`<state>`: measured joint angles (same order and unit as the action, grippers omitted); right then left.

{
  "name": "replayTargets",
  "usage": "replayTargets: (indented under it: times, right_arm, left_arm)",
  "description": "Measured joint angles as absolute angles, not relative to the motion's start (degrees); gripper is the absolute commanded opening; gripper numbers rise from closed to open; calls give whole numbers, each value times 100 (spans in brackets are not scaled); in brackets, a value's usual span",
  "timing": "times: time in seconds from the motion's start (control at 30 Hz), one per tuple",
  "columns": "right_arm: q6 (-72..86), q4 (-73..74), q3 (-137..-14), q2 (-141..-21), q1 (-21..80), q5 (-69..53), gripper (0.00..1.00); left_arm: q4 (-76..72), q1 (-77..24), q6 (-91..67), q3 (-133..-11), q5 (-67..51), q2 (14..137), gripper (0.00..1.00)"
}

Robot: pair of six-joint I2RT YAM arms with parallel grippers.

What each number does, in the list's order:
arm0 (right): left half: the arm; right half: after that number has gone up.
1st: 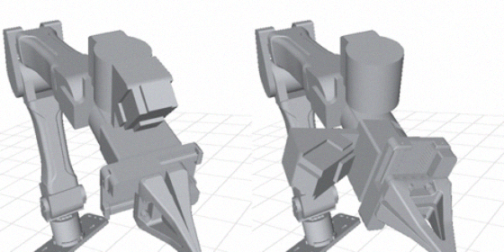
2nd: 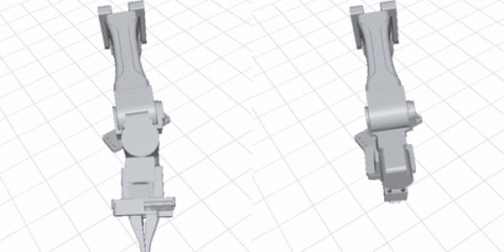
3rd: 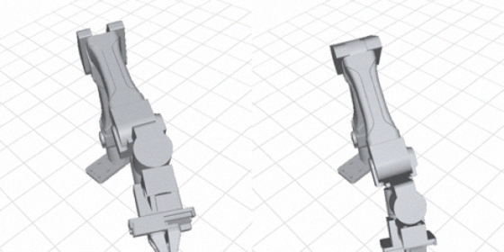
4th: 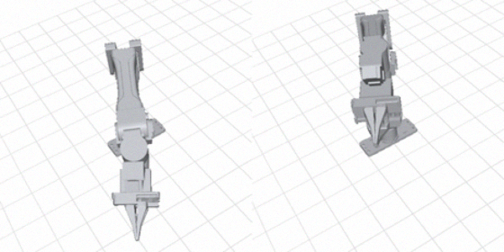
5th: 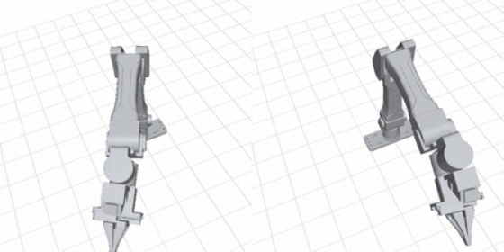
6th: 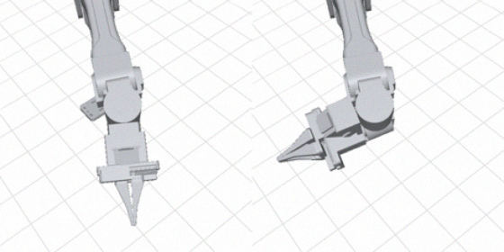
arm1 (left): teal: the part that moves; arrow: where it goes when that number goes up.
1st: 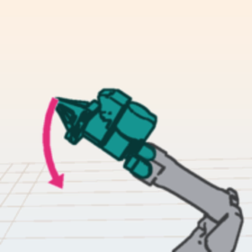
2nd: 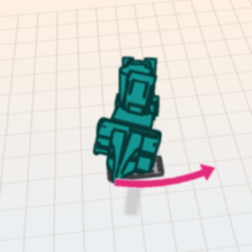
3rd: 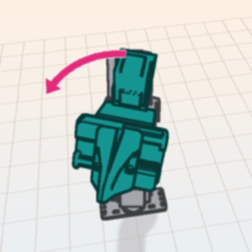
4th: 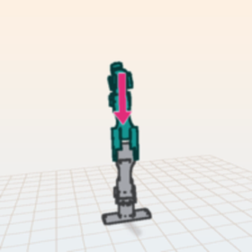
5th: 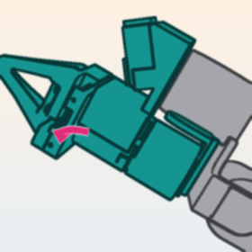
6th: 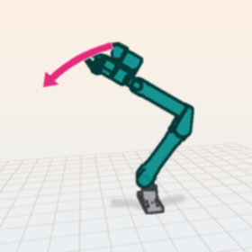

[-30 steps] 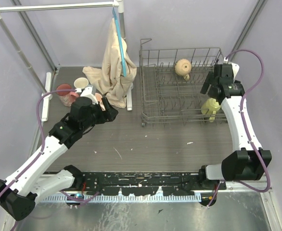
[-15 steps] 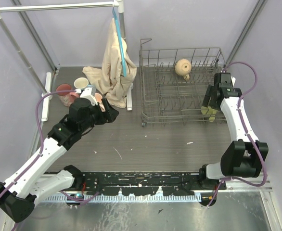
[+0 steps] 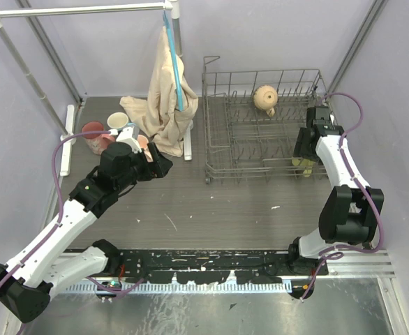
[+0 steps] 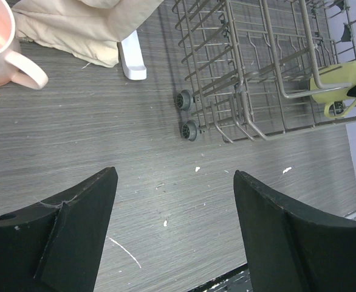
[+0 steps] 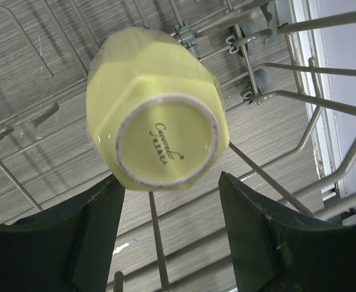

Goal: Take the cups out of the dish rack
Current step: Unload the cup from the dish rack.

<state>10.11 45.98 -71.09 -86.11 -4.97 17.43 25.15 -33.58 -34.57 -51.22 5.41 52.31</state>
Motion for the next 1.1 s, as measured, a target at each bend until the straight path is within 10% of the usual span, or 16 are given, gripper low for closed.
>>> replayTargets:
  times: [1.1]
  right_arm:
    - [941,4128,-6976,-8936,-499,1706,59]
  left_arm:
    - [2471,-3358,-3459,-5081,539,5271,85]
